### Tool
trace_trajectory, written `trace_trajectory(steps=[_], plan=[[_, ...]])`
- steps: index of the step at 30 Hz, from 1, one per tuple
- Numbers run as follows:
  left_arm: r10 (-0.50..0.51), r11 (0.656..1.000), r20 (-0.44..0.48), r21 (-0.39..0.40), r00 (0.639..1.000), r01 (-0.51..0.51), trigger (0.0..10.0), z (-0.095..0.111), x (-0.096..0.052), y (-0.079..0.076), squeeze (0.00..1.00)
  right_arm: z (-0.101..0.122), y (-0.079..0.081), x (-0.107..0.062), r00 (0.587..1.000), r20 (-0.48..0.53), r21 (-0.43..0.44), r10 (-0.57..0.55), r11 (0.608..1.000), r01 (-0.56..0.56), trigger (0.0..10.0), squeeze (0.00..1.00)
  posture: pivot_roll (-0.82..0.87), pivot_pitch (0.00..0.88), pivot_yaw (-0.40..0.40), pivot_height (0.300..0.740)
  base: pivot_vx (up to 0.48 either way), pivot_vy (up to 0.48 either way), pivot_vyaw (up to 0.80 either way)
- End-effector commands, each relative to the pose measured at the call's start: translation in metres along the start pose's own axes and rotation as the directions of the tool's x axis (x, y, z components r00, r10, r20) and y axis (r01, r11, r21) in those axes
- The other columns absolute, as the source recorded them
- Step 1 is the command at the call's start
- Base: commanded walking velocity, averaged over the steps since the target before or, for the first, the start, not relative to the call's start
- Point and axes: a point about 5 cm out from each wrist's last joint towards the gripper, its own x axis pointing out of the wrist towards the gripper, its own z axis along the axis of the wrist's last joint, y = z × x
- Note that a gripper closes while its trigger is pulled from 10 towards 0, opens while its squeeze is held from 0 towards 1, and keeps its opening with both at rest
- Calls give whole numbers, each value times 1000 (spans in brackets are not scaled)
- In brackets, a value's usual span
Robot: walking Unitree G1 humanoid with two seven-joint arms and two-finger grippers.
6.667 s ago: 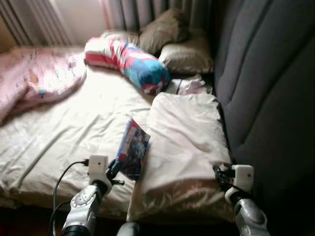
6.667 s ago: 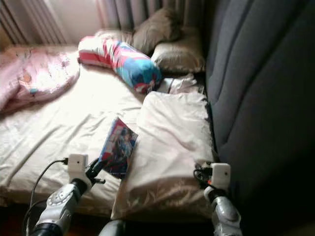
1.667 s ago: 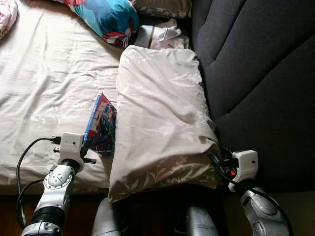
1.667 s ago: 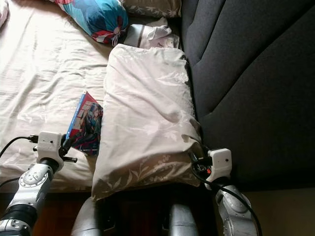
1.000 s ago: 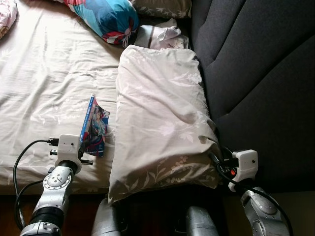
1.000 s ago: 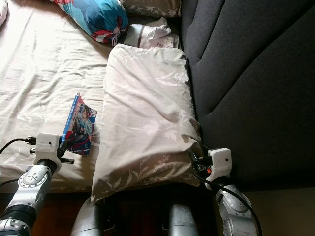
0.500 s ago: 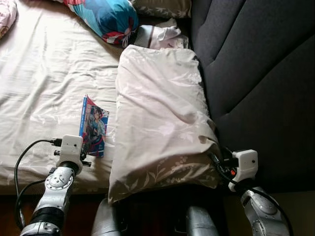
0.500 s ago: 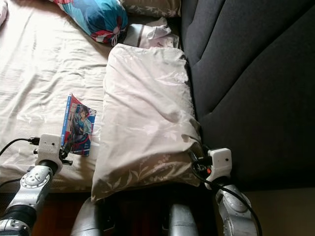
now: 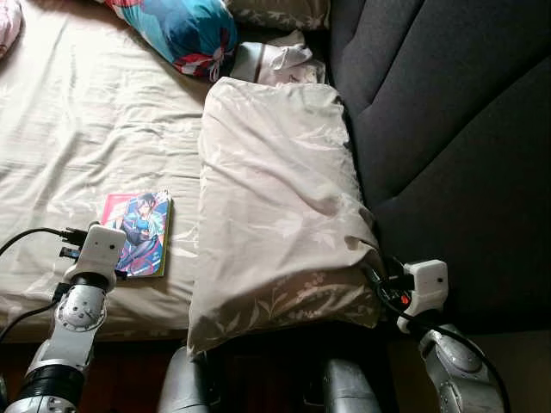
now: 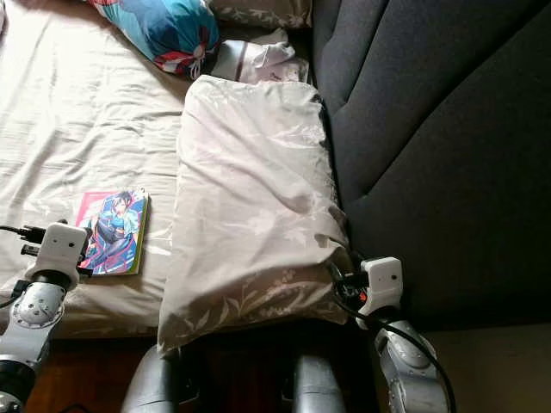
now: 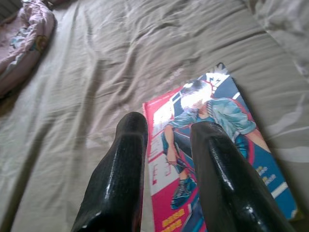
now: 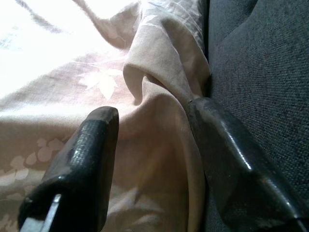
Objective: Clean up the room
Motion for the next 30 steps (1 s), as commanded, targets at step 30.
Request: trace_trajectory(steps=[30], plan=[[-198,834,-88,-538,976,120,10000,-29,-41,-83,0,-19,-2,20,983,35,96,-180,980,176,10000,0,-124,38,36,653,0,0,0]])
